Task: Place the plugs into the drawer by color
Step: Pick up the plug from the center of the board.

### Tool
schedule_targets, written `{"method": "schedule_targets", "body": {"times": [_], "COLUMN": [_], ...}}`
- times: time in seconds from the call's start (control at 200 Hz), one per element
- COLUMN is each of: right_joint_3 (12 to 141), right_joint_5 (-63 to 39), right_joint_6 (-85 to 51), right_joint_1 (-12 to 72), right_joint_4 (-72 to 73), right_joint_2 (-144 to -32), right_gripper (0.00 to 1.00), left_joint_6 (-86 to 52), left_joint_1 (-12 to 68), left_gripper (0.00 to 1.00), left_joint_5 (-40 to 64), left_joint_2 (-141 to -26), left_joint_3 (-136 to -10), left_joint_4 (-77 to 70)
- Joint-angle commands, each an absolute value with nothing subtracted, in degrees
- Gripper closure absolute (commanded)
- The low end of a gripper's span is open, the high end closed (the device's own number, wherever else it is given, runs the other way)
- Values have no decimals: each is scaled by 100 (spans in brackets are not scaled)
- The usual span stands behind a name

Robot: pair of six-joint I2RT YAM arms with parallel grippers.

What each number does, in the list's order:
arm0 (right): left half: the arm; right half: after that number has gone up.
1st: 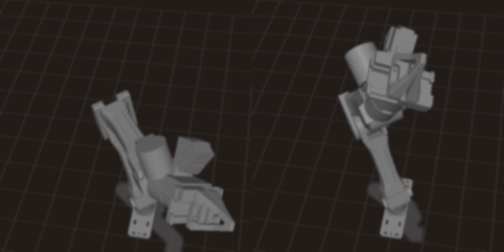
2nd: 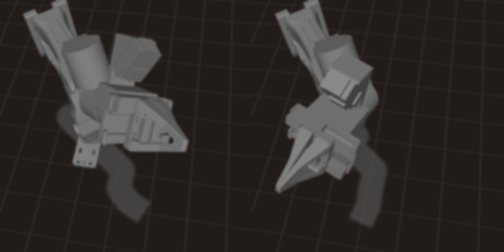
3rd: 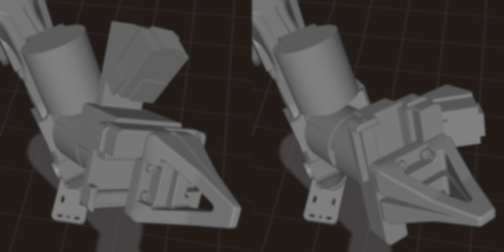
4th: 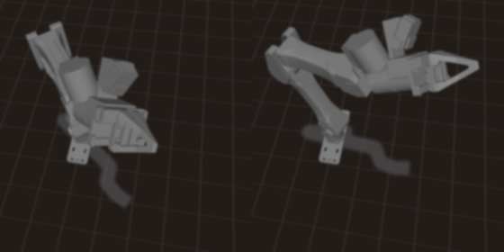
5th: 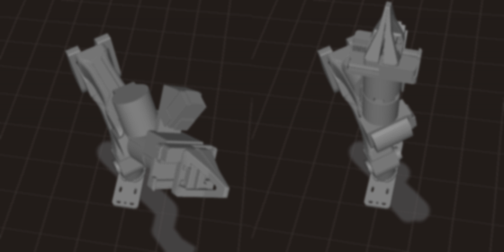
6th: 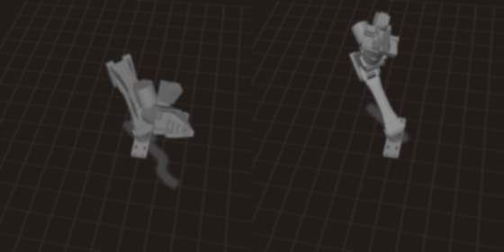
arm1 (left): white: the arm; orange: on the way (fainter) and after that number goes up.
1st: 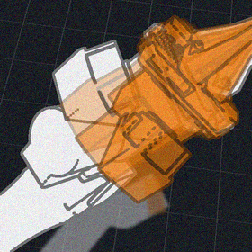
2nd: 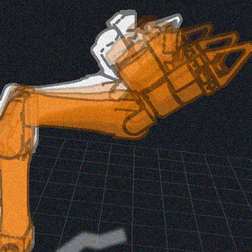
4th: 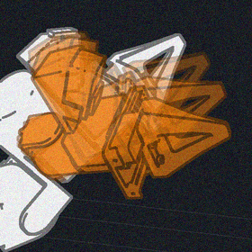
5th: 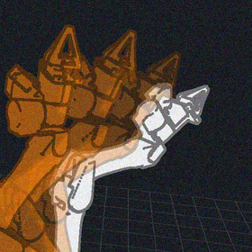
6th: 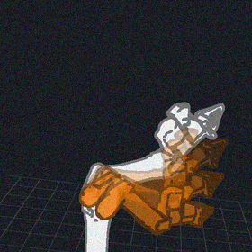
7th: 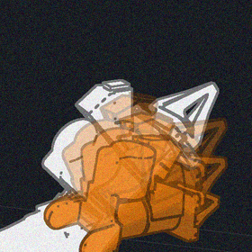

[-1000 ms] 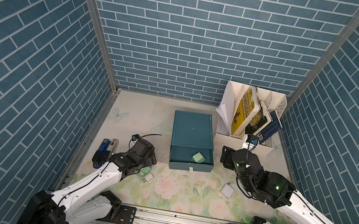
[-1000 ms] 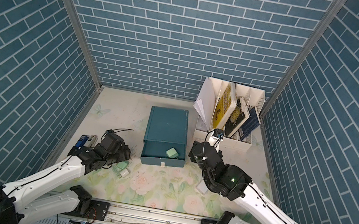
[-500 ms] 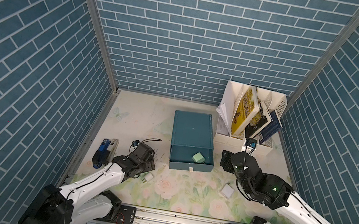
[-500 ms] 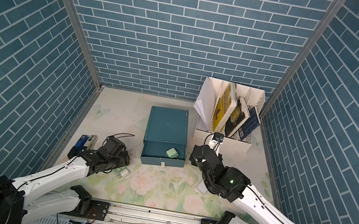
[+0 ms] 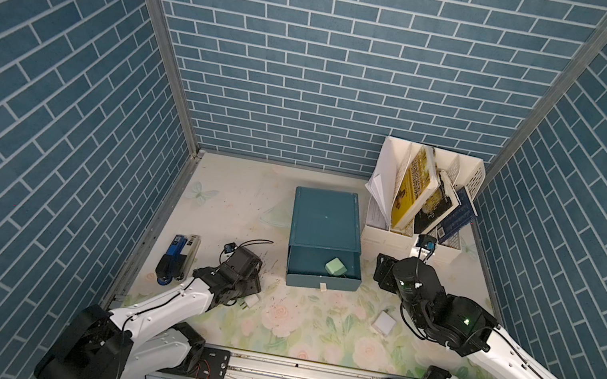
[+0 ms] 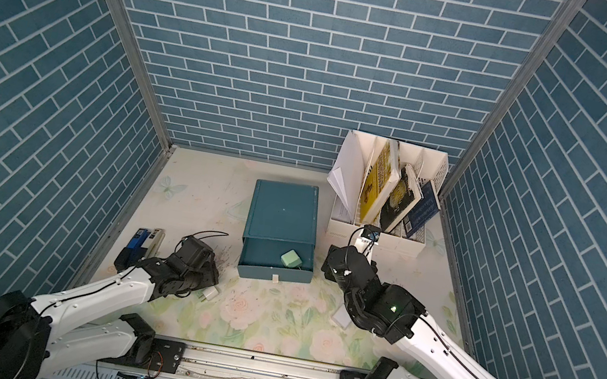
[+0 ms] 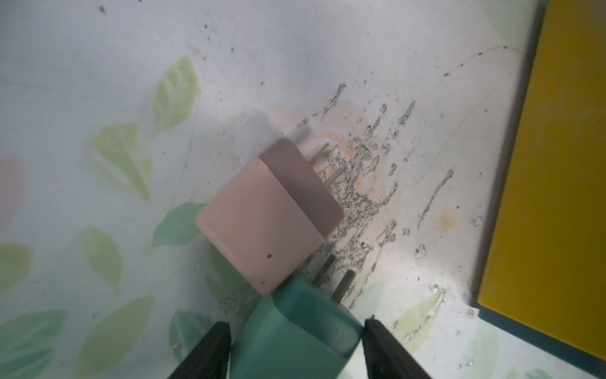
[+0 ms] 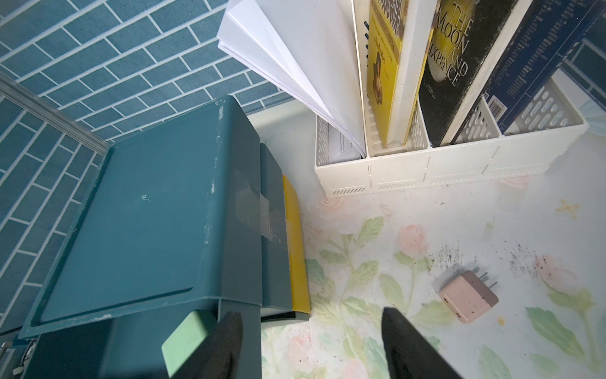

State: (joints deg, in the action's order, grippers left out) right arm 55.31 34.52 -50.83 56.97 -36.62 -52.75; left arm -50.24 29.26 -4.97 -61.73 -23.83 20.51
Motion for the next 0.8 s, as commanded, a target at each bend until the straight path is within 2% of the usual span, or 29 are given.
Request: {"method": "schedule_targets", "body": {"times": [0.0,0.205,0.38,0.645,0.795], "right_joint_3": [5406,5366,5344,5355,5387], "right_joint_5": [3394,3351,3427,3442,3459], "right_joint_6": [-5197,-5218,-5214,-5200,-5177], "right_joint_1": [5660,5662,5660,5657,5651], "right_joint_4": [-3526,-3516,-3533,-3432,-3409], "right_joint_2": [-5305,-5301,-5209,-5205,-5092], "right_gripper": [30,31,31,32,34], "left_joint_6": [-5002,-4900,-4913,-4870,-4612], "left_joint_1": [2945,2962,2962,3039,3130], "left_gripper": [32,38,45,65,79], "left_joint_5": [-605,-710,-781,-921,-1156], "left_joint_2": [-6398,-6754,-6623,-6378,-6195], "left_joint_3": [-2318,-2443,-2318,-2472,-3123], "left_joint_4": [1940,1944,2033,2300,2614]}}
